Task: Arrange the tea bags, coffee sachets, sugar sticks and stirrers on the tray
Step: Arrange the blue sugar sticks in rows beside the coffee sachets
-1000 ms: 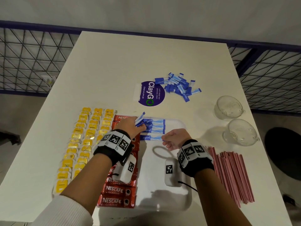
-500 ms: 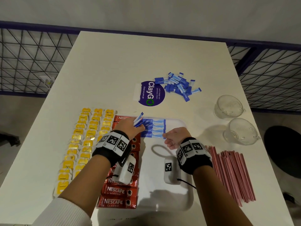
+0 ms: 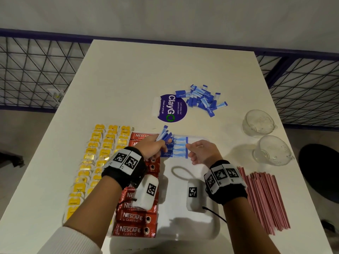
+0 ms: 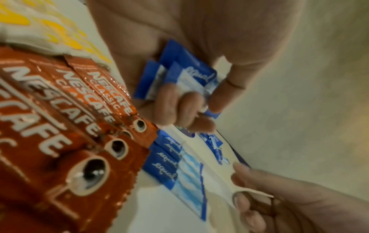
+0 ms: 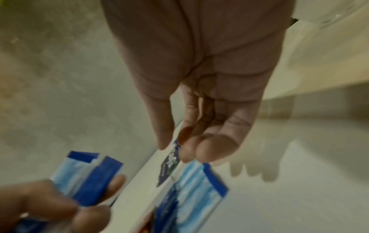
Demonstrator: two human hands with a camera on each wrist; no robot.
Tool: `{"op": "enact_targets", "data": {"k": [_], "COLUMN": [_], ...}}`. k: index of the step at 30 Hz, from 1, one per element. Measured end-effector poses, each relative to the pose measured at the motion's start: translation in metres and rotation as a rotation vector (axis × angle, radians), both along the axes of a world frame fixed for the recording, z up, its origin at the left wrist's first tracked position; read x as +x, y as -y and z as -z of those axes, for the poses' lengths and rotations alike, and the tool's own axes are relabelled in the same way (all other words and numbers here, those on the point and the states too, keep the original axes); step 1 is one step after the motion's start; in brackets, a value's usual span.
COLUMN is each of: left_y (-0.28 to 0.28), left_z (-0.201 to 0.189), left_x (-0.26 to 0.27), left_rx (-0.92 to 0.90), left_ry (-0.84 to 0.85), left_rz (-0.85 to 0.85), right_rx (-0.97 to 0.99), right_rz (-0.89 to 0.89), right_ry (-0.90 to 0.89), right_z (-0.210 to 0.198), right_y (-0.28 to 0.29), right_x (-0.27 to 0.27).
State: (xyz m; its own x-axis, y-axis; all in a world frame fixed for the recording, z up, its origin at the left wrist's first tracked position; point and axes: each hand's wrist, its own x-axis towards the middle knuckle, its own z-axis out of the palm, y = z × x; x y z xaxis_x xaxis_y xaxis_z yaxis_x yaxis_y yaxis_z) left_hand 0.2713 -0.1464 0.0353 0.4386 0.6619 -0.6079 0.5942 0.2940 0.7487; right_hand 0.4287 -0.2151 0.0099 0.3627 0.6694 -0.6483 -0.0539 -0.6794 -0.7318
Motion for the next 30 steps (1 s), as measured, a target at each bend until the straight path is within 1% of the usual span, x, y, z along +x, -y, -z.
{"op": "enact_targets", "data": {"k": [4, 6, 10, 12, 14, 17, 20, 22, 24, 26, 28, 30], "left_y": [0.006, 0.009, 0.011, 0.014, 0.017, 0.017, 0.016, 0.018, 0.02, 0.024, 0.027, 0.027], "left_z": [-0.009, -0.011, -0.011, -0.011, -0.011, -0.007, -0.004, -0.003, -0.002, -0.001, -0.004, -0.007], "left_x": [0.006, 0.006, 0.004, 0.004, 0.006, 0.009, 0.01, 0.012, 0.017, 0.021, 0.023, 0.021], "left_rx": [-0.119, -0.152, -0.09, -0.056, 0.005, 0.076, 0.1, 0.142, 0.168, 0.147, 0.072, 0.008], "left_ry": [0.215, 0.247, 0.194, 0.172, 0.114, 0.036, 0.009, -0.024, -0.038, -0.007, 0.059, 0.105], "left_rz": [-0.052, -0.061, 0.015, 0.077, 0.107, 0.036, -0.07, -0.056, -0.014, -0.003, -0.074, -0.148], "right_rx": [0.178, 0.228, 0.276, 0.287, 0.31, 0.345, 0.364, 0.362, 0.368, 0.386, 0.404, 0.445], "right_rz": [-0.025, -0.059, -0.07, -0.042, 0.008, 0.127, 0.217, 0.241, 0.225, 0.164, 0.083, -0.002], "right_ry": [-0.006, 0.017, 0.025, -0.011, -0.072, -0.082, -0.034, 0.01, 0.043, 0.058, 0.074, 0.152], "right_z": [-0.014, -0.018, -0.02, -0.021, -0.023, -0.024, -0.023, -0.02, -0.017, -0.016, -0.014, -0.013], "right_y": [-0.002, -0.002, 0.001, 0.005, 0.008, 0.009, 0.012, 0.014, 0.016, 0.017, 0.019, 0.02], "right_x": [-0.01, -0.011, -0.009, -0.008, -0.006, 0.001, 0.007, 0.009, 0.007, 0.0, -0.008, -0.012]}}
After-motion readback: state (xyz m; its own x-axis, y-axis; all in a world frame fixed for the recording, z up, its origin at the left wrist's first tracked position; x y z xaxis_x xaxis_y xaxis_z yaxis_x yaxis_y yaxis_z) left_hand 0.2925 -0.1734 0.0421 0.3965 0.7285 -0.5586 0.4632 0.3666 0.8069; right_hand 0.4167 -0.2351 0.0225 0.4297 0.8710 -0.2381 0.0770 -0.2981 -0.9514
